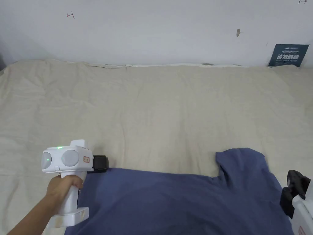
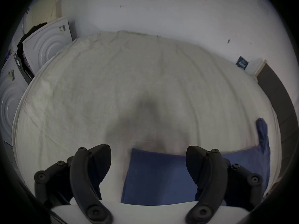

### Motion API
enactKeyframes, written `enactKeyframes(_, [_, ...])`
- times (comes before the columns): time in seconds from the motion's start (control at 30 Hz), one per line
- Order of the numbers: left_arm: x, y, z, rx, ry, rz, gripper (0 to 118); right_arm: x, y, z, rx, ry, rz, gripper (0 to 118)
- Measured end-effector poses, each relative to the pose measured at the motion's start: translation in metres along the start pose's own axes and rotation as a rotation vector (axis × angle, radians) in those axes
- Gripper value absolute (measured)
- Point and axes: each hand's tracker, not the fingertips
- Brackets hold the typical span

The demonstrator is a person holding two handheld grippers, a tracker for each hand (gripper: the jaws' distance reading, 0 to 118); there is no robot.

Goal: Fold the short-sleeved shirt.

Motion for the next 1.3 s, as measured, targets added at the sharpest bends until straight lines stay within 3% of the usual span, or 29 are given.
enactKeyframes(0.07, [-0.001,-0.004,-0.014,-0.032,0.003,-0.001,97,0.001,-0.001,-0.011,-0.02,0.004,0.0,2])
enactKeyframes(0.13, [0.003,-0.011,-0.018,-0.046,-0.013,-0.006,71,0.004,-0.003,-0.02,-0.043,0.01,-0.013,2])
enactKeyframes(0.2, [0.011,-0.014,-0.007,0.006,0.009,-0.039,65,0.009,-0.003,-0.032,-0.074,0.013,-0.035,2])
enactKeyframes(0.3, [0.017,-0.012,-0.003,0.012,-0.03,-0.081,12,0.021,-0.001,-0.064,-0.135,0.016,-0.091,8])
enactKeyframes(0.4, [0.025,-0.013,0.007,0.045,0.005,-0.129,5,0.035,-0.003,-0.108,-0.254,0.025,-0.126,41])
enactKeyframes(0.47, [0.033,-0.017,0.033,0.106,-0.024,-0.127,5,0.044,-0.01,-0.141,-0.36,0.008,-0.167,74])
enactKeyframes(0.53, [0.032,-0.017,0.053,0.149,-0.08,-0.092,5,0.051,-0.023,-0.171,-0.454,-0.027,-0.185,97])
enactKeyframes(0.6, [0.03,-0.018,0.068,0.182,-0.109,-0.071,5,0.055,-0.036,-0.195,-0.524,-0.041,-0.196,96])
enactKeyframes(0.67, [0.031,-0.019,0.082,0.187,-0.121,-0.075,5,0.053,-0.049,-0.209,-0.606,-0.054,-0.151,95])
enactKeyframes(0.73, [0.035,-0.021,0.095,0.195,-0.118,-0.087,5,0.049,-0.06,-0.217,-0.644,-0.028,-0.111,75])
enactKeyframes(0.8, [0.035,-0.023,0.1,0.199,-0.114,-0.097,5,0.041,-0.065,-0.209,-0.622,-0.021,-0.105,66])
enactKeyframes(0.87, [0.026,-0.023,0.09,0.198,-0.11,-0.095,5,0.036,-0.058,-0.2,-0.59,-0.011,-0.06,20])
enactKeyframes(0.9, [0.026,-0.025,0.092,0.198,-0.107,-0.091,5,0.033,-0.057,-0.194,-0.605,0.003,-0.038,4])
enactKeyframes(1.03, [0.024,-0.033,0.103,0.212,-0.096,-0.056,5,0.023,-0.042,-0.168,-0.524,-0.017,0.114,3])
enactKeyframes(1.13, [0.031,-0.04,0.129,0.255,-0.097,-0.041,5,0.029,-0.015,-0.138,-0.392,0.01,0.067,3])
enactKeyframes(1.3, [0.027,-0.009,0.169,0.394,-0.09,-0.026,5,0.037,0.055,-0.092,-0.135,0.003,0.123,3])
